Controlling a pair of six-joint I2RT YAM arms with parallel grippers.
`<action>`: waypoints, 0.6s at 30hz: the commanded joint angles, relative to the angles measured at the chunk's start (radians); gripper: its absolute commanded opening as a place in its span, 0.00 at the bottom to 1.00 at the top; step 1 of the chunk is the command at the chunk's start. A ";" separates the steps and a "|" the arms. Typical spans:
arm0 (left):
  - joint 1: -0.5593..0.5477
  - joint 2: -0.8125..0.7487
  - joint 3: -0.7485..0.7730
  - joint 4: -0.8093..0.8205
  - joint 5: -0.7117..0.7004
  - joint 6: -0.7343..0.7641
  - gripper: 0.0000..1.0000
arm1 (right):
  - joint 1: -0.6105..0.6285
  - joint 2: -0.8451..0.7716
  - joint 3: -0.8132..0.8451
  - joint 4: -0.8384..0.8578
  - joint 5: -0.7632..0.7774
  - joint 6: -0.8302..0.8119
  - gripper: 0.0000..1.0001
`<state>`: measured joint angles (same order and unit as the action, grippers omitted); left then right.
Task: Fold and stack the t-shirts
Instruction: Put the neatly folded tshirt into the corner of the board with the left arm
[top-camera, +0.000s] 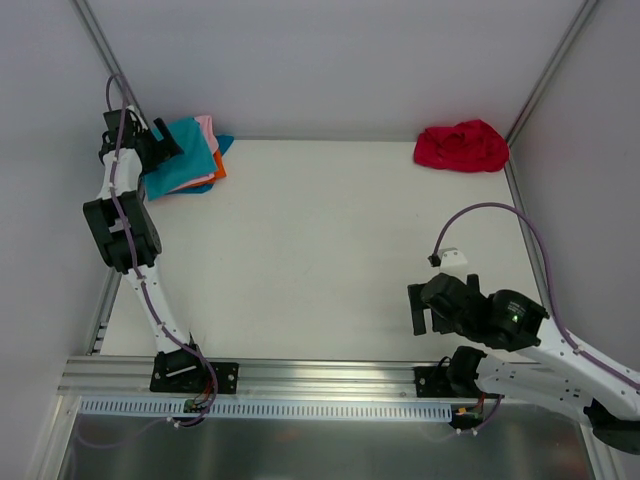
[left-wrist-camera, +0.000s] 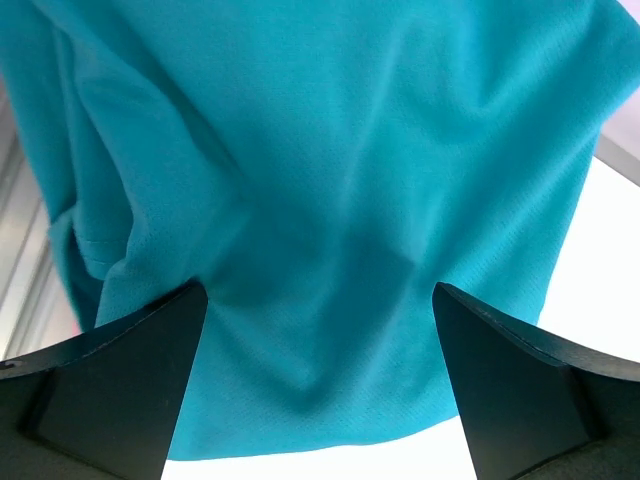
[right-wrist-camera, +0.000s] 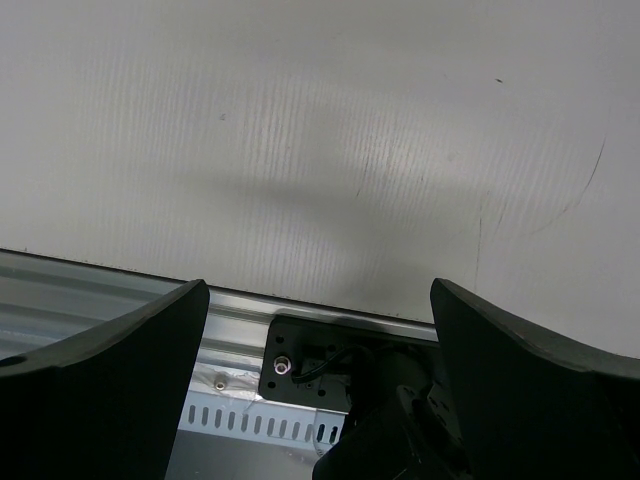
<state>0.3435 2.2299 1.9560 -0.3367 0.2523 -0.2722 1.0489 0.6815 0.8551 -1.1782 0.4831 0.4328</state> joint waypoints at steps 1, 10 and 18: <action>0.017 -0.004 0.040 0.031 -0.042 0.019 0.99 | -0.001 0.006 0.035 -0.018 0.035 0.011 1.00; 0.026 -0.050 0.029 0.093 0.013 -0.022 0.99 | -0.001 0.012 0.033 -0.017 0.037 0.007 1.00; 0.026 -0.052 0.073 0.120 0.038 -0.062 0.99 | -0.001 0.009 0.032 -0.018 0.040 0.011 1.00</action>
<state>0.3614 2.2299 1.9804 -0.2668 0.2569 -0.3035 1.0489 0.6880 0.8551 -1.1786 0.4870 0.4328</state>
